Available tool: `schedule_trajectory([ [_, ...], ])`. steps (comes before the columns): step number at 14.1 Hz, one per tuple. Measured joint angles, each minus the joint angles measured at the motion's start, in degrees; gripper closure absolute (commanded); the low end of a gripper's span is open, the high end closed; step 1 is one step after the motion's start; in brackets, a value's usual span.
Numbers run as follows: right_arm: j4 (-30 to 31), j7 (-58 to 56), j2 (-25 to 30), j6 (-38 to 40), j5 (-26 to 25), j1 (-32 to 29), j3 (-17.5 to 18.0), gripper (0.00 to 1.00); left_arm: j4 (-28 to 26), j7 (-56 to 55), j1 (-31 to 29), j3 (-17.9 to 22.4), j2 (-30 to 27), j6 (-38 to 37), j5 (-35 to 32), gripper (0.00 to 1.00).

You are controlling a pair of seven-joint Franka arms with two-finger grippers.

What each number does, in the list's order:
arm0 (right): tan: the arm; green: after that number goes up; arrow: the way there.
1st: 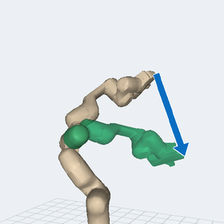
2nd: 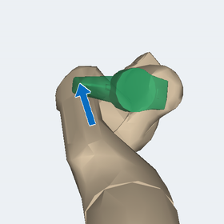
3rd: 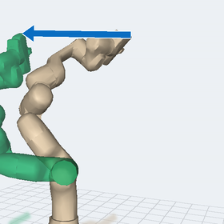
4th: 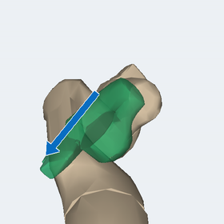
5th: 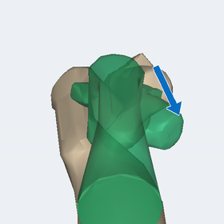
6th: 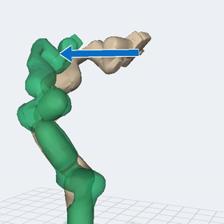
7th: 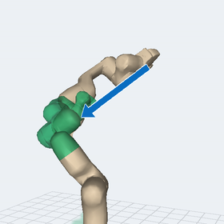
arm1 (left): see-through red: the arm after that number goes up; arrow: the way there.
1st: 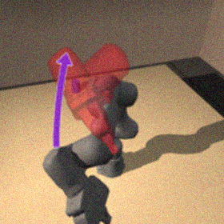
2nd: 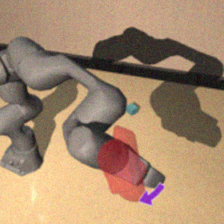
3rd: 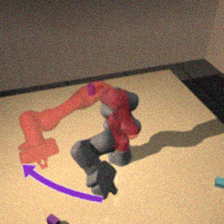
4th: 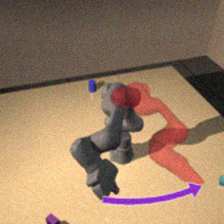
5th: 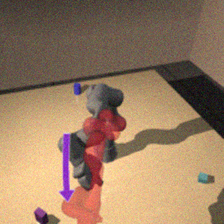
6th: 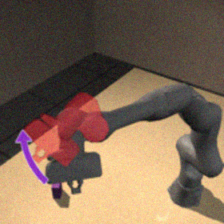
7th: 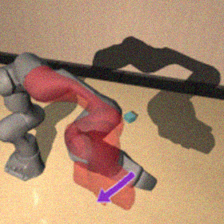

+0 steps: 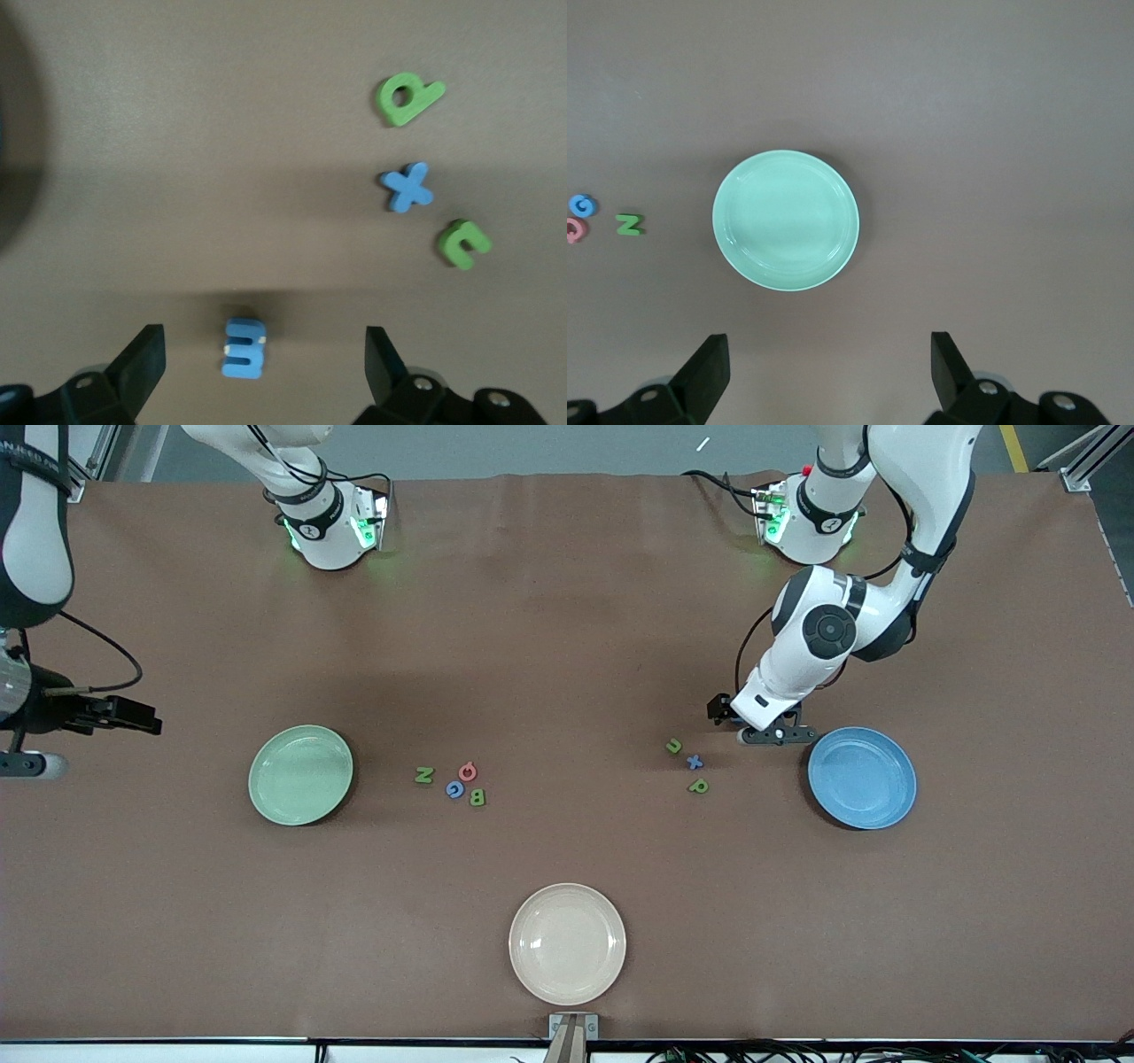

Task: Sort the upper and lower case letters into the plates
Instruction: 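Lower and grasp the blue m with the left gripper while the right gripper descends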

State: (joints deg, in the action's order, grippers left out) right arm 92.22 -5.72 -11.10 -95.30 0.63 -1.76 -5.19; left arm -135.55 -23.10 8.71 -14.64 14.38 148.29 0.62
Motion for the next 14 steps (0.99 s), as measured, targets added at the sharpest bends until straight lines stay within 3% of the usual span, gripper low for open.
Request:
schedule_trajectory([
  [7,-0.87,8.64,0.38,3.13,5.84,0.79,0.52,0.0,-0.91,-0.78,0.07,0.08,2.41,0.04,-1.75,0.06],
  [11,0.07,20.95,-1.78,-3.17,9.26,7.01,1.02,0.0,-0.98,-0.8,0.09,0.07,3.4,0.08,-1.76,0.11],
  [14,4.47,30.34,-5.06,-13.54,9.27,12.15,1.13,0.0,-1.02,-0.81,0.1,0.07,4.21,1.06,-1.76,0.15],
])
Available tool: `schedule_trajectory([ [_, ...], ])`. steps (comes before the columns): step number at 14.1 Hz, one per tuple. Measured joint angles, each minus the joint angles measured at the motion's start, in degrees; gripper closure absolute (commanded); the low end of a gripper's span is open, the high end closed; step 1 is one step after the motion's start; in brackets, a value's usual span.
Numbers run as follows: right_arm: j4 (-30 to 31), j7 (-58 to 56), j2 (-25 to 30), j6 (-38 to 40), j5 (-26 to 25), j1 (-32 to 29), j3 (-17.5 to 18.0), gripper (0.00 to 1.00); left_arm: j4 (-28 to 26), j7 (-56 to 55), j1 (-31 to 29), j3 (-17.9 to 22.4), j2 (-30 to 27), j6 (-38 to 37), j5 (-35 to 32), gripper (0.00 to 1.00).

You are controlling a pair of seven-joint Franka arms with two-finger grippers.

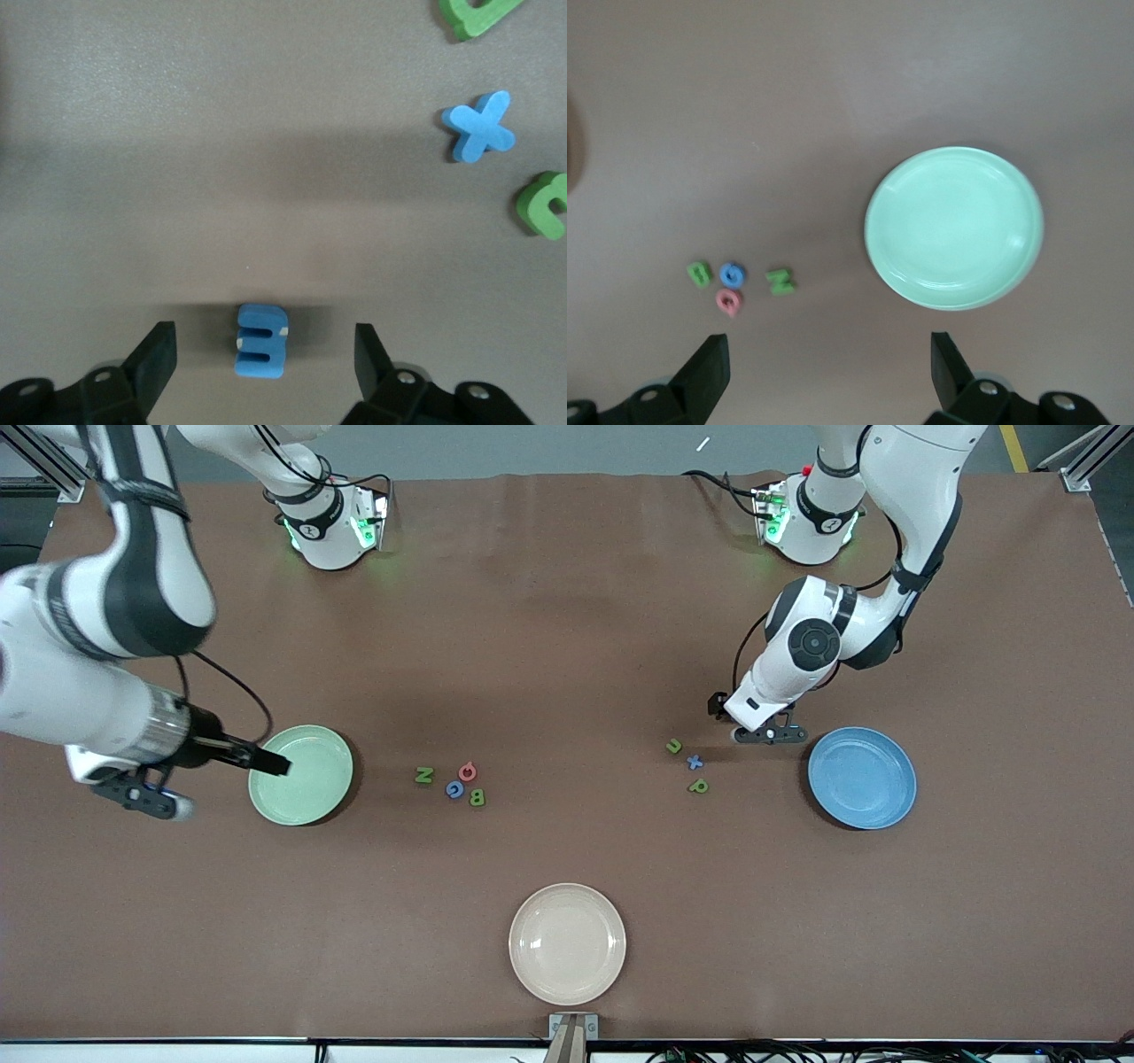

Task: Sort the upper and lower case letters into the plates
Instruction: 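Lower and grasp the blue m with the left gripper while the right gripper descends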

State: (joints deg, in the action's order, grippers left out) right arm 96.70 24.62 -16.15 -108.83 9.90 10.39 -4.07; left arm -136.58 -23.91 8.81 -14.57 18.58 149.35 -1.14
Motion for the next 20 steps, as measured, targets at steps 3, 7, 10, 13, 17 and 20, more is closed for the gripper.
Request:
schedule_trajectory([
  [3,5.96,9.2,-2.47,-8.8,0.04,2.04,0.01,0.0,-0.02,0.0,0.01,-0.01,0.77,0.48,0.0,0.22],
  [7,7.1,13.66,-3.0,-9.02,-1.06,2.13,-0.3,0.01,-0.09,-0.01,0.03,-0.01,1.0,0.5,-0.01,0.27],
  [10,8.39,28.58,-3.66,-9.35,-1.35,3.87,-0.22,0.0,-0.17,-0.01,0.06,-0.04,1.02,0.5,-0.01,0.37],
  [13,9.58,45.42,-5.59,-14.41,-1.71,7.34,-0.15,0.0,-0.29,-0.01,0.11,-0.04,1.1,0.5,-0.01,0.38],
  [17,11.84,58.8,-7.92,-21.53,-1.88,10.84,-0.12,0.0,-0.33,-0.01,0.12,-0.03,1.15,0.51,-0.03,0.46],
  [20,16.51,62.02,-8.58,-29.38,-1.87,11.34,-0.13,0.0,-0.33,-0.01,0.1,0.03,1.12,0.5,-0.09,0.53],
])
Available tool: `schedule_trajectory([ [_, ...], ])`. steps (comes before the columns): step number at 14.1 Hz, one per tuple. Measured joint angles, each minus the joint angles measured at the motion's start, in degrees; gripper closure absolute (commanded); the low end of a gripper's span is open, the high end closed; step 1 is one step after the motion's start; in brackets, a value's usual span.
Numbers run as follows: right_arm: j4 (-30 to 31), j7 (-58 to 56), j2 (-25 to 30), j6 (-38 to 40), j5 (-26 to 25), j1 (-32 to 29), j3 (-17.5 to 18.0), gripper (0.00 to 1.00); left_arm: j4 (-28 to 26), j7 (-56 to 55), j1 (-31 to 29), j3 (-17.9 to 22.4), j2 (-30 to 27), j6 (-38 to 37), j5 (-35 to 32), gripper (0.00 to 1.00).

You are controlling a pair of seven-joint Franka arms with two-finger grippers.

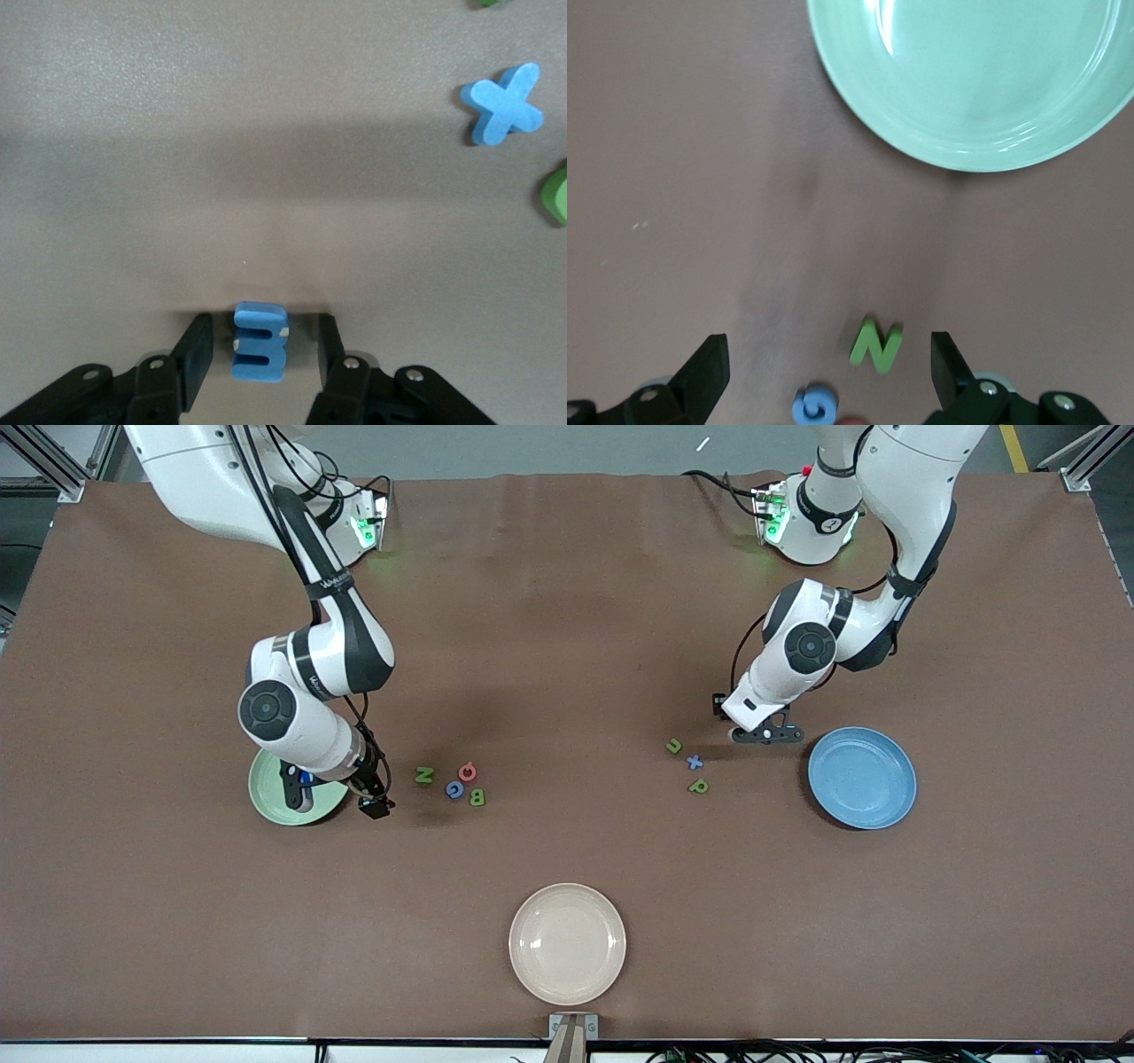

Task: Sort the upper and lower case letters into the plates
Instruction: 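Lower and grasp the blue m with the left gripper while the right gripper descends, then carry the m over the blue plate while the right gripper grasps the N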

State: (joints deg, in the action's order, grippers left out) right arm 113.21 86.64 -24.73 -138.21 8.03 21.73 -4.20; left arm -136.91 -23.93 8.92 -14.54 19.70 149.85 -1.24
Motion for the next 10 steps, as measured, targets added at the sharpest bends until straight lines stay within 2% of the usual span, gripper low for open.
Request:
schedule_trajectory([
  [4,6.81,0.71,-0.3,-8.34,0.02,0.0,-0.07,0.0,0.0,0.0,-0.02,0.09,-0.1,-0.04,-0.07,0.58],
  [10,7.65,6.2,-2.81,-11.56,0.03,1.6,0.04,0.0,0.01,0.0,-0.03,0.12,-0.22,-0.04,-0.08,0.72],
])
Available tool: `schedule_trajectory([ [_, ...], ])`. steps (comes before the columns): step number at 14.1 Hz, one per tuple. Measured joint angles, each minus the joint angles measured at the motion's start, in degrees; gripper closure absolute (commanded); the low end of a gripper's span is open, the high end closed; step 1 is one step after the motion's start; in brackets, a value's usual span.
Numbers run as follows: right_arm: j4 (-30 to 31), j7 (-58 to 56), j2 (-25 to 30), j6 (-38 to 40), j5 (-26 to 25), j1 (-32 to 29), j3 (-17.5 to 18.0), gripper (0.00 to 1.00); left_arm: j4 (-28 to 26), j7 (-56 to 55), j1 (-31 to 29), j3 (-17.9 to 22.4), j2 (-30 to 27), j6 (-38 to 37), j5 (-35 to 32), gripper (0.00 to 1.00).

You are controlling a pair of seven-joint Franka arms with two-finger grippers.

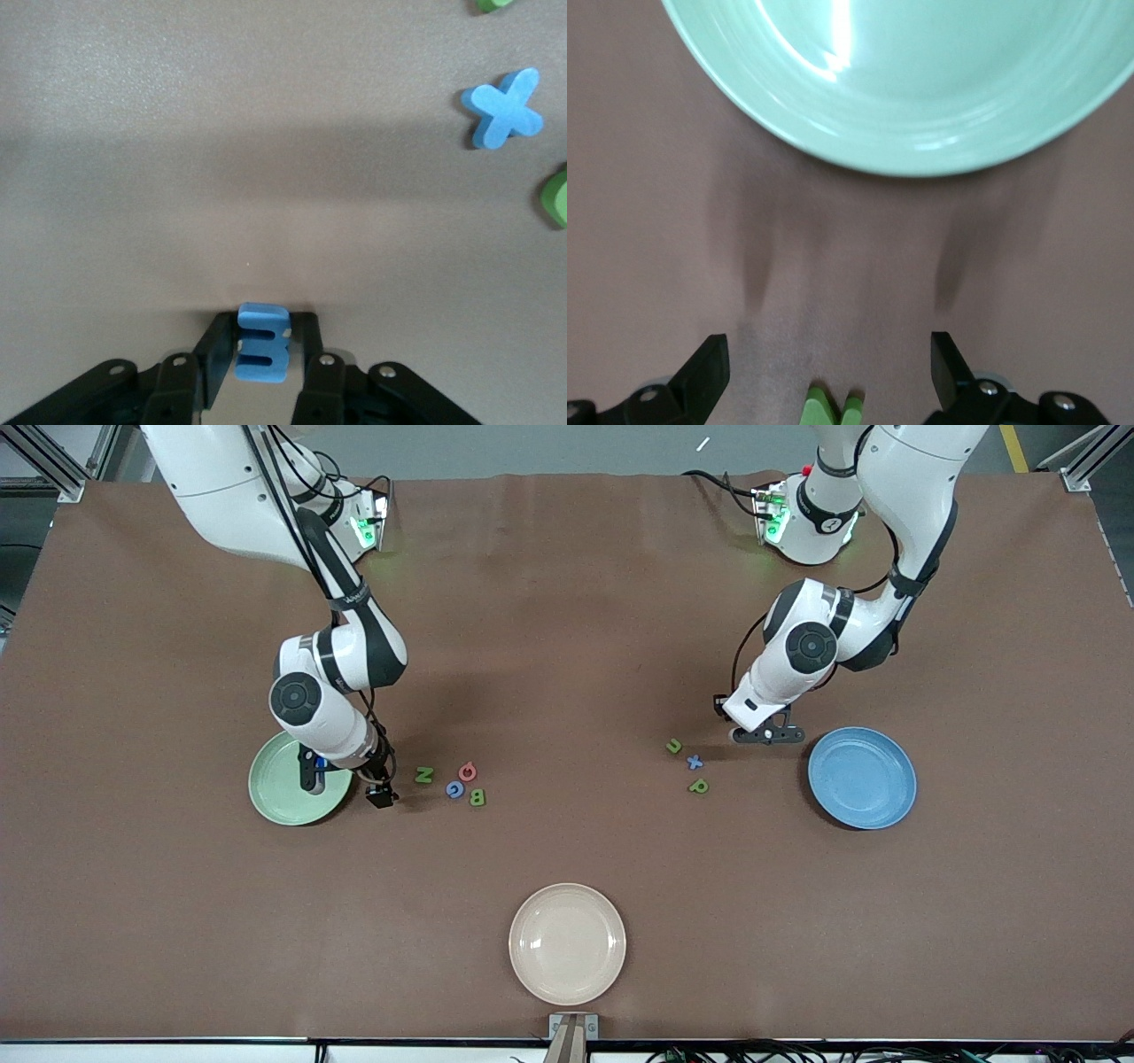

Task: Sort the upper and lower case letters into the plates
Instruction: 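Carry the m over the blue plate while the right gripper grasps the N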

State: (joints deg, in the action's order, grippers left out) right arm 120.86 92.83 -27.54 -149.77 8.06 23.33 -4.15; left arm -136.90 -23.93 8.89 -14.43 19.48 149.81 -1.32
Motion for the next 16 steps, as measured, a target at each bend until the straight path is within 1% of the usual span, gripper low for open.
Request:
schedule_trajectory([
  [5,0.03,6.25,-2.04,-2.58,0.0,3.56,0.06,0.0,0.01,-0.01,0.02,0.02,-0.12,0.0,-0.01,0.82],
  [9,0.03,6.82,-2.24,-2.61,0.0,3.84,0.05,0.03,0.06,-0.01,0.01,0.0,-0.2,-0.07,-0.01,0.88],
  [12,-0.02,6.94,-2.42,-2.65,0.64,4.37,0.08,0.11,0.68,-0.01,-0.09,0.0,-2.15,-3.15,-0.01,0.9],
  [13,-0.17,6.94,-2.5,-2.7,1.2,4.64,0.08,0.17,0.96,0.01,-0.22,0.0,-3.64,-5.2,-0.01,0.9],
  [14,-0.36,6.97,-2.53,-2.71,1.65,4.87,0.08,0.19,1.31,0.26,-0.36,0.01,-5.39,-7.51,-0.08,0.9],
  [15,-0.5,6.97,-2.6,-2.71,1.87,5.05,0.09,0.24,1.84,0.99,-0.64,0.04,-7.22,-10.01,-0.14,0.89],
  [16,-0.56,6.95,-2.61,-2.75,1.88,5.13,0.08,0.39,2.76,2.7,-1.47,0.03,-9.02,-13.09,-0.16,0.89],
])
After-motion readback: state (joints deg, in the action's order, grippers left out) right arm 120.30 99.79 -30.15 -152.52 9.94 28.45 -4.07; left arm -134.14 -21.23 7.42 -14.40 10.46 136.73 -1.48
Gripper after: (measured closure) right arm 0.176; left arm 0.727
